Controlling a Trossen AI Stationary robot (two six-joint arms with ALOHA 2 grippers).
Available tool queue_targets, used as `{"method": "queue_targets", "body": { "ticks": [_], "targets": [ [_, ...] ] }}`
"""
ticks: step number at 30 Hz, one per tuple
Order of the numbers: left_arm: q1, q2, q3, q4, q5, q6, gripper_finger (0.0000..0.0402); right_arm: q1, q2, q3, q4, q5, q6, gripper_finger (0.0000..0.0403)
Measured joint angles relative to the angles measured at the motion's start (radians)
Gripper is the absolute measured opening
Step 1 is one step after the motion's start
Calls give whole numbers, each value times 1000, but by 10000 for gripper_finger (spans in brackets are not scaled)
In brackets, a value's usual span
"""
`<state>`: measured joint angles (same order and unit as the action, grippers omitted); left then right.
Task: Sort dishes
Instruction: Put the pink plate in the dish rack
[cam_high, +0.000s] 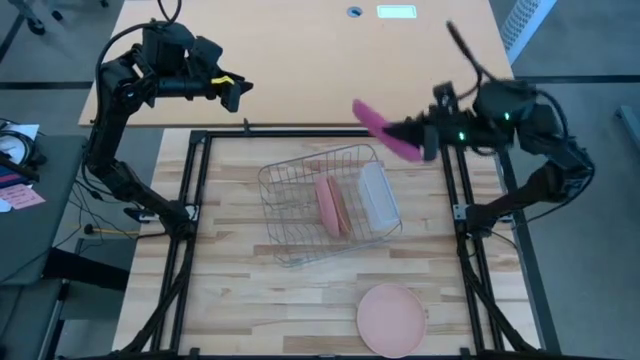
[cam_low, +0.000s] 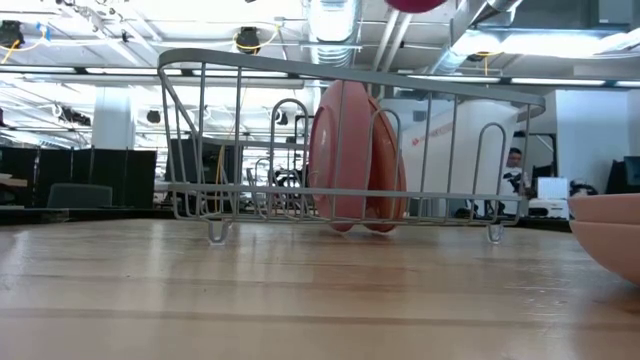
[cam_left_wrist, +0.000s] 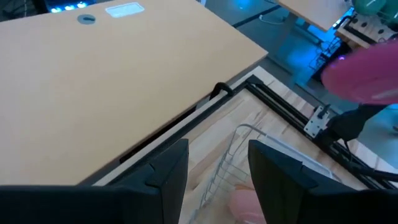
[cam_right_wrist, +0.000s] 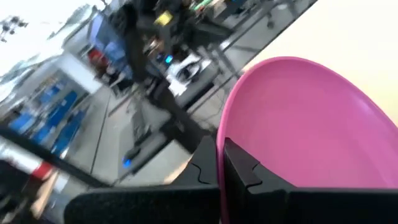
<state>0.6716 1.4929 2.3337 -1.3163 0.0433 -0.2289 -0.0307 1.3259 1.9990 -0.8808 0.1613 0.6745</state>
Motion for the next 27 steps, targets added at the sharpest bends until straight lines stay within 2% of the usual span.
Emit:
{"method": "queue_targets", "body": {
  "ticks": [3,6,11,15,18,22,25,27],
  "targets": [
    [0,0,0,0,-1,-25,162,107,-64,-108,5,5,21,0],
    [0,0,0,0,-1,-44,162,231,-151,-251,28,96,79,0],
    [0,0,0,23,-16,-74,162,333,-335,-509,281,231,87,0],
    [0,0,0,70,-23,-99,162,326,-416,-677,578,292,36,0],
    [0,0,0,104,-25,-101,162,277,-417,-779,763,294,71,0],
    [0,0,0,120,-27,-101,162,208,-353,-865,965,290,247,0],
    [0,0,0,118,-27,-101,162,172,-282,-866,1043,303,404,0],
    [0,0,0,118,-27,-101,162,161,-233,-866,1112,347,487,0]
  ]
}}
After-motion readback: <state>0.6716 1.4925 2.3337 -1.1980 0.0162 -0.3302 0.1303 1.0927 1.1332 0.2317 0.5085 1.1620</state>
